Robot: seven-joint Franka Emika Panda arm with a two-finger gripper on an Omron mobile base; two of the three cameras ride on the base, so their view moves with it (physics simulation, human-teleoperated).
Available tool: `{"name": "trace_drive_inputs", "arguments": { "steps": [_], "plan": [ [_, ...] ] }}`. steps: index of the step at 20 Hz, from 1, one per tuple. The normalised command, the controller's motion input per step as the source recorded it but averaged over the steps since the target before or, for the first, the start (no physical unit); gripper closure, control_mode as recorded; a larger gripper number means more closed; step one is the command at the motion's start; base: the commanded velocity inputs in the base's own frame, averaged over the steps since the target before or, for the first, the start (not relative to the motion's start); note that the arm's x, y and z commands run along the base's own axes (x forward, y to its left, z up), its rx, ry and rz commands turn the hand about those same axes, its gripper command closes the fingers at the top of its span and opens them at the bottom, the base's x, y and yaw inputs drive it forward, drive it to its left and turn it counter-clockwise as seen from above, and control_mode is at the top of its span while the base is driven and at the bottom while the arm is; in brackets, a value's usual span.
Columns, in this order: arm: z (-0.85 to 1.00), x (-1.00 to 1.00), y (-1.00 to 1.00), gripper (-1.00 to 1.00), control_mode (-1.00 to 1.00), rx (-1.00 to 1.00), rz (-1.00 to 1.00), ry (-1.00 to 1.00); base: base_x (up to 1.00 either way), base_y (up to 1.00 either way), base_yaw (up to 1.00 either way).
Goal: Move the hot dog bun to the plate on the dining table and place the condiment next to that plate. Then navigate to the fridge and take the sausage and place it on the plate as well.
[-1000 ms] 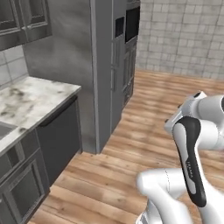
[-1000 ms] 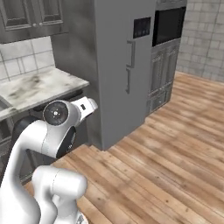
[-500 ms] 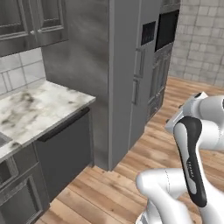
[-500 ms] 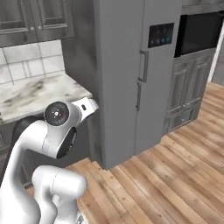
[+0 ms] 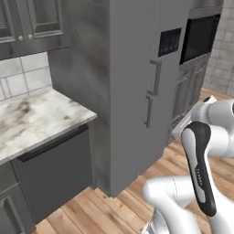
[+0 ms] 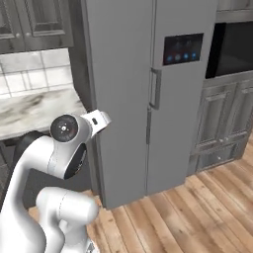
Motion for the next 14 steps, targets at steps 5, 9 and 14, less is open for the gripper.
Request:
{"name": "trace_drive_inputs", "arguments": {
  "steps": [5, 9, 14],
  "plan": [
    [0.0, 0.0, 0.0, -1.0, 1.0, 0.0, 0.0, 0.0, 0.73, -0.62, 0.39],
    [0.0, 0.0, 0.0, -1.0, 1.0, 0.0, 0.0, 0.0, 0.64, -0.59, 0.41],
    [0.0, 0.0, 0.0, -1.0, 1.0, 0.0, 0.0, 0.0, 0.51, -0.52, 0.4]
  ]
}}
